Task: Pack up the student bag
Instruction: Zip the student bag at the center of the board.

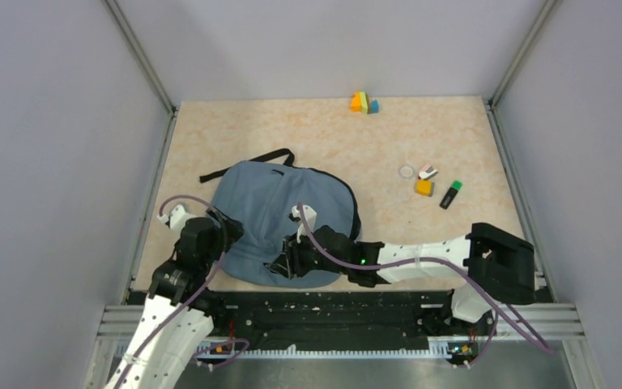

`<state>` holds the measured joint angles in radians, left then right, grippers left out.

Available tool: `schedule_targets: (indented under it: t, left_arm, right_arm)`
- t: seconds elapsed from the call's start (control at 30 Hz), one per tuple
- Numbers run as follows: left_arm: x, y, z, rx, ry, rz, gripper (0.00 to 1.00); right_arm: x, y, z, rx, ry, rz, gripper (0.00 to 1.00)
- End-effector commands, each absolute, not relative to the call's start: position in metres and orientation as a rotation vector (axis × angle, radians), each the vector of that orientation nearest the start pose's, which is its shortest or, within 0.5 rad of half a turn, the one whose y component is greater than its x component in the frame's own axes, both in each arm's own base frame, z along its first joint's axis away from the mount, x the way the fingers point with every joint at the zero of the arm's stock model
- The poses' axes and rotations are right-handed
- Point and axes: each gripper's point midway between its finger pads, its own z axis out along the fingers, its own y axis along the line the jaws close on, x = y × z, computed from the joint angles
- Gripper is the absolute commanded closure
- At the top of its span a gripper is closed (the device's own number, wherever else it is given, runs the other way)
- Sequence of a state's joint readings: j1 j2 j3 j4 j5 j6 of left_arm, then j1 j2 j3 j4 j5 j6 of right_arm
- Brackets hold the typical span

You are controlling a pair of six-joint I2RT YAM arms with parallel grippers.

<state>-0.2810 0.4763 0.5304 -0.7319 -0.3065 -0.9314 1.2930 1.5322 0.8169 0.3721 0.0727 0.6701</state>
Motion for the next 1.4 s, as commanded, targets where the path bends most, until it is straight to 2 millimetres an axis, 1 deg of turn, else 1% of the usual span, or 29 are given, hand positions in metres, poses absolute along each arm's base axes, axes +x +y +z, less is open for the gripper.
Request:
schedule_targets:
  t: [0.0,0.07,0.1,0.23,0.27,0.4,0.53,0.63,0.73,0.83,0.93,1.07,1.2,1.27,1.3,1.37]
  left_arm:
    - [0.193,-0.030,0.119,-0.973,2.017,-0.331,0.03]
    - [0.189,-0.031,0.115,-0.991,2.016,-0.352,0.04]
    - [0.187,-0.033,0.111,-1.000,2.022,-0.367,0.05]
    - [0.182,-0.049,0.098,-1.014,2.089,-0.449,0.07]
    - [0.180,-0.051,0.098,-1.009,2.107,-0.460,0.08]
    - [0.171,-0.053,0.100,-1.026,2.152,-0.452,0.08]
    - [0.163,-0.053,0.099,-1.091,2.174,-0.453,0.08]
    - [0.158,-0.052,0.099,-1.123,2.184,-0.442,0.07]
    - [0.156,-0.048,0.105,-1.134,2.177,-0.421,0.06]
    - [0.159,-0.048,0.108,-1.113,2.174,-0.419,0.05]
    - [0.162,-0.054,0.099,-1.105,2.193,-0.439,0.05]
    - [0.167,-0.062,0.084,-1.112,2.204,-0.488,0.09]
    - [0.168,-0.063,0.076,-1.119,2.206,-0.489,0.16]
    - [0.170,-0.062,0.073,-1.119,2.200,-0.486,0.23]
    - [0.170,-0.062,0.071,-1.120,2.201,-0.483,0.28]
    - [0.172,-0.063,0.067,-1.120,2.198,-0.489,0.35]
  right_arm:
    - [0.111,0.464,0.160,-0.559,2.041,1.195,0.60]
    - [0.109,0.468,0.150,-0.555,2.083,1.187,0.60]
    - [0.108,0.470,0.148,-0.548,2.096,1.196,0.60]
    - [0.101,0.475,0.141,-0.531,2.141,1.223,0.60]
    - [0.098,0.476,0.138,-0.529,2.152,1.226,0.60]
    - [0.096,0.476,0.129,-0.490,2.193,1.228,0.60]
    - [0.094,0.476,0.125,-0.459,2.224,1.239,0.60]
    - [0.092,0.477,0.120,-0.439,2.244,1.250,0.57]
    - [0.097,0.482,0.109,-0.420,2.260,1.220,0.56]
    - [0.101,0.489,0.107,-0.406,2.255,1.207,0.55]
    - [0.111,0.491,0.105,-0.380,2.234,1.162,0.53]
    - [0.127,0.489,0.106,-0.328,2.195,1.114,0.47]
    - [0.143,0.487,0.110,-0.268,2.161,1.088,0.45]
    - [0.148,0.486,0.112,-0.249,2.143,1.087,0.45]
    - [0.150,0.486,0.113,-0.244,2.135,1.084,0.46]
    - [0.154,0.486,0.114,-0.240,2.119,1.076,0.47]
